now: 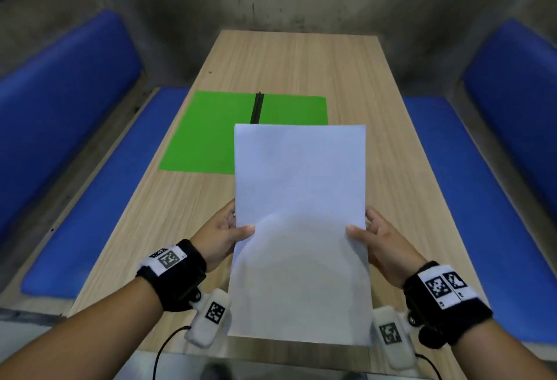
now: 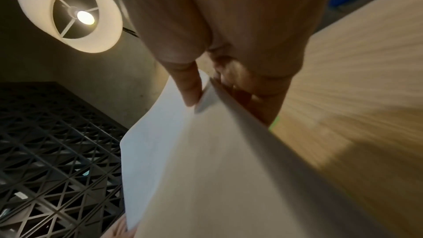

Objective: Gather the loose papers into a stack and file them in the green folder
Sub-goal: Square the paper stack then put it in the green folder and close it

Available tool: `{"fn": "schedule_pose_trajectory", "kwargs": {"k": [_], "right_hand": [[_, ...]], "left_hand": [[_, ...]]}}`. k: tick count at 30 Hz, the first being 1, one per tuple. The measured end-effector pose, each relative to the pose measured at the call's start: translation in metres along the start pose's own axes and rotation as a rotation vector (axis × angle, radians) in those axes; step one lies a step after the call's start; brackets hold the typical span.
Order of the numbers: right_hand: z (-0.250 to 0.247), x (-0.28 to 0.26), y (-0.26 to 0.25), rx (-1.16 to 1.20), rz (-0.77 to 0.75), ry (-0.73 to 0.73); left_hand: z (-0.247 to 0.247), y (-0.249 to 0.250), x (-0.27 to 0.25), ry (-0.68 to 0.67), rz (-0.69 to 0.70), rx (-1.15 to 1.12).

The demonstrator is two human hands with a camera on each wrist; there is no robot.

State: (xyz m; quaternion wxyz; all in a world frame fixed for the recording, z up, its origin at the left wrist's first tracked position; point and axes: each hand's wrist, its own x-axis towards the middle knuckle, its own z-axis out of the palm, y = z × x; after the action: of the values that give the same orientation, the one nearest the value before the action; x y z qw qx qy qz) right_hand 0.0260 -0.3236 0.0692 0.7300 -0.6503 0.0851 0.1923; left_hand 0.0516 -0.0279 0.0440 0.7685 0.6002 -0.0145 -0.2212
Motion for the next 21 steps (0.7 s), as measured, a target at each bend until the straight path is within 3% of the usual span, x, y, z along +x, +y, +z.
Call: {"fn": "schedule_pose_trajectory", "kwargs": {"k": [4,8,11,16,21], "right_hand": [[0.006,-0.009,0.025,-0.043,0.088,-0.053],[0.009,0.000,0.036,-0.096,0.034,0.018],[0.007,0.011,0.042,-0.089,0.032,0.079],[-0.010,0.024,0.059,-0.025,0.027,0.167],[-0.024,0.025,0.077,0.129,0.075,0.176]], "left_hand": [[-0.010,-0.010,0.005,0.026,-0.088,-0.070],[-0.014,-0.017,0.014,0.010,-0.152,-0.125],[-0.016,-0.017,0.027,0.029,-0.202,-0.020],[-0.041,0.011,0.088,0.240,-0.255,0.430],[-0.103,0.021,0.180,0.304,-0.245,1.348]]}}
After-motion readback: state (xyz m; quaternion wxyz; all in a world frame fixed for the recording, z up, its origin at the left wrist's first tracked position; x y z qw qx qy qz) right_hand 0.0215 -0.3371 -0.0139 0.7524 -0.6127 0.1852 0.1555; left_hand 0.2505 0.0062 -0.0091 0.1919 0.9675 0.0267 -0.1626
